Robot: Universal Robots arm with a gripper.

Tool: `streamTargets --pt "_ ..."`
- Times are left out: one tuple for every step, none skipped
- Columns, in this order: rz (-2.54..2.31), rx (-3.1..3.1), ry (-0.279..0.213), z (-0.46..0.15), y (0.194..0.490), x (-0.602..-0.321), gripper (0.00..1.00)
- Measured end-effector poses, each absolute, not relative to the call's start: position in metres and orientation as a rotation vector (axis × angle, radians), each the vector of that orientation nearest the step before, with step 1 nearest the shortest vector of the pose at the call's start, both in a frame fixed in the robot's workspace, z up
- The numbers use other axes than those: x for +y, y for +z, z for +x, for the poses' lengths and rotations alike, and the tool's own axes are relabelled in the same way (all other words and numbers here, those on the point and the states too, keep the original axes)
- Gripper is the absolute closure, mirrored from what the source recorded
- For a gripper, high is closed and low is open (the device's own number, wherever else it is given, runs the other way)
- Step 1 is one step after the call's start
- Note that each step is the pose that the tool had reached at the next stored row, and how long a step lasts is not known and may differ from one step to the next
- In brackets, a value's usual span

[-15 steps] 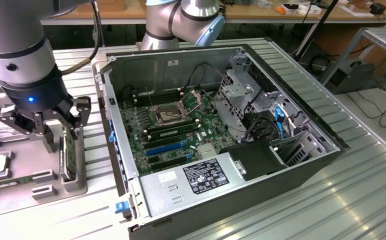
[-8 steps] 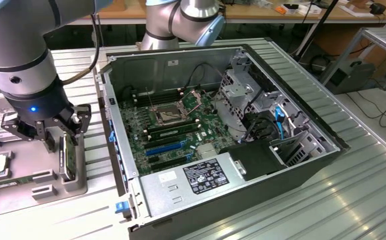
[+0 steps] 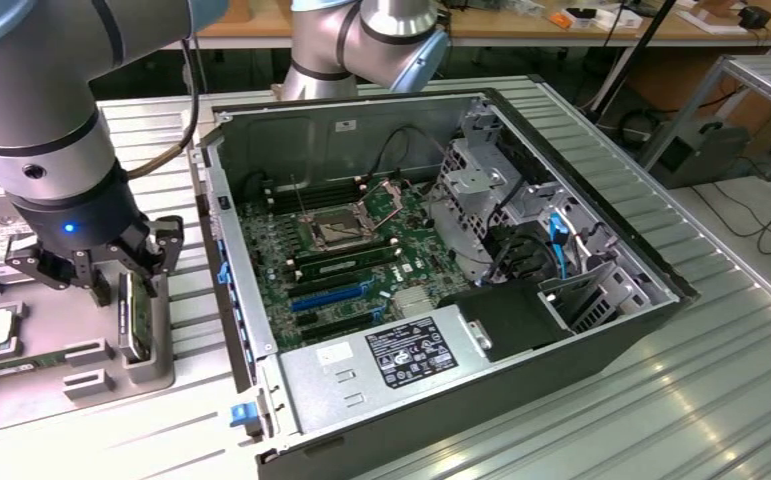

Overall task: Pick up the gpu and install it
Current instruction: 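Pick up the gpu and move the gpu toward the slot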

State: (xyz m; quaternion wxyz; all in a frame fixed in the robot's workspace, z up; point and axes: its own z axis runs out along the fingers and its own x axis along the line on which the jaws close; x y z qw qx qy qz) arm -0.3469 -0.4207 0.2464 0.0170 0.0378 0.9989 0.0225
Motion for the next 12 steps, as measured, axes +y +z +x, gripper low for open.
streamTargets --pt "0.117 3.105 0.07 -0.3469 0.2464 -0.4207 0.5" --pt "0.117 3.105 0.07 -0.3469 0.2464 -0.4207 0.5" --pt "0.117 3.105 0.07 -0.3469 0.2464 -0.4207 0.5" --pt "0.117 3.105 0.07 -0.3469 0.2464 -0.4207 0.52" --pt "0.117 3.105 0.07 -0.3469 0.2465 -0.4207 0.59" --pt "0.117 3.105 0.07 -0.3469 0.2464 -0.4207 0.59" --pt "0.117 3.105 0.07 -0.3469 0.2464 -0.4207 0.59" --pt "0.117 3.105 0.07 -0.3469 0.2464 -0.4207 0.61" --pt "0.117 3.105 0.07 -0.3469 0.2464 -0.4207 0.67" --pt "0.117 3.105 0.07 -0.3469 0.2464 -0.4207 0.67" --pt "0.117 3.105 0.07 -0.3468 0.2464 -0.4207 0.73" --pt "0.117 3.105 0.07 -0.3465 0.2464 -0.4207 0.73"
